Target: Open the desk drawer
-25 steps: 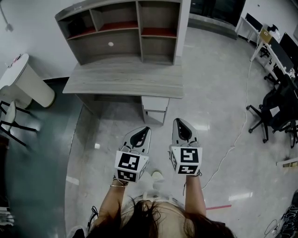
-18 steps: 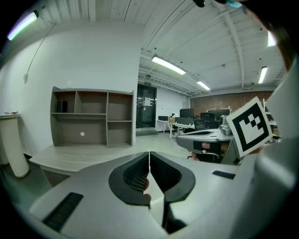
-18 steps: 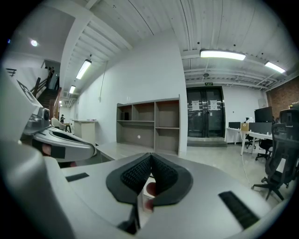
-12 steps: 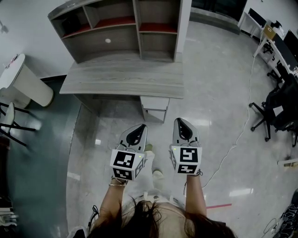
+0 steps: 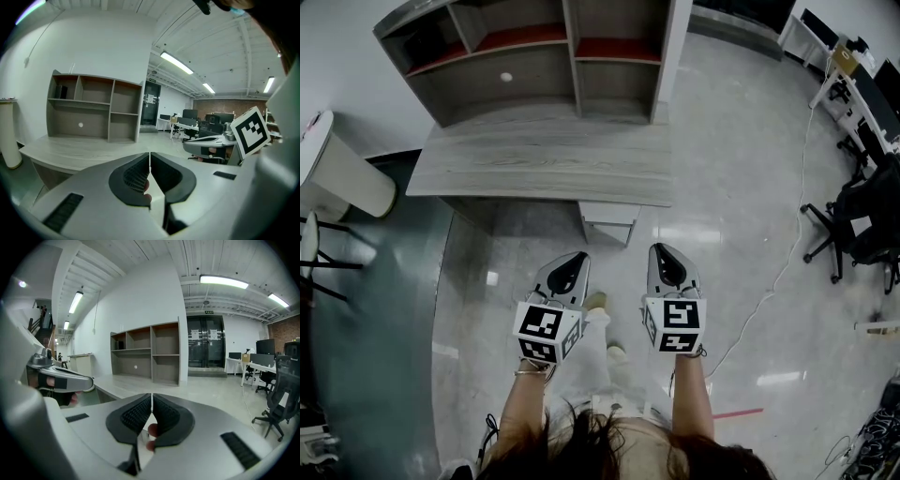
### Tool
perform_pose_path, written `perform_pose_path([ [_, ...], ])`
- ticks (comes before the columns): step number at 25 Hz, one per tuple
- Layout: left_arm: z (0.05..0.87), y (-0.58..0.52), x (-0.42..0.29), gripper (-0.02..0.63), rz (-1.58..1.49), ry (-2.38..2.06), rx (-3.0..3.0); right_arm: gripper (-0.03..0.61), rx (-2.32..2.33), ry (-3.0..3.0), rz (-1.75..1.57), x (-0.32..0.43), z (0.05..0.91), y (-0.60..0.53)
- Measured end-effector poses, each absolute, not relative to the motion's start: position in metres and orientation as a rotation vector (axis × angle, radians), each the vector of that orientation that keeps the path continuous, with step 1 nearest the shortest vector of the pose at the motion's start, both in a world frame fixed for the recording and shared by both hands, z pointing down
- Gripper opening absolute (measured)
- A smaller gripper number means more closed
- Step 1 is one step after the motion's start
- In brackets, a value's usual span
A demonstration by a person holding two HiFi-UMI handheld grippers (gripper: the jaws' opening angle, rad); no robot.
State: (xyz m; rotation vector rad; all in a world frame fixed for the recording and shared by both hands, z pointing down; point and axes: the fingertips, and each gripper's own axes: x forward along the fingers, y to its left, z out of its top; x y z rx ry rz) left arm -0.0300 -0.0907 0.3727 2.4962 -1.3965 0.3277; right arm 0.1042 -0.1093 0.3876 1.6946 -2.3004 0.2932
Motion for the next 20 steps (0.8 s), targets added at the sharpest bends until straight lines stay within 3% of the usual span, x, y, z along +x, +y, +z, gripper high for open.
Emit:
perform_pose_path([
  [20, 0.441, -0.163, -0.05, 0.018, 0.395, -1.301, 2.422, 0.025, 1.629, -2.198, 0.49, 0.09, 0.464, -0.174],
])
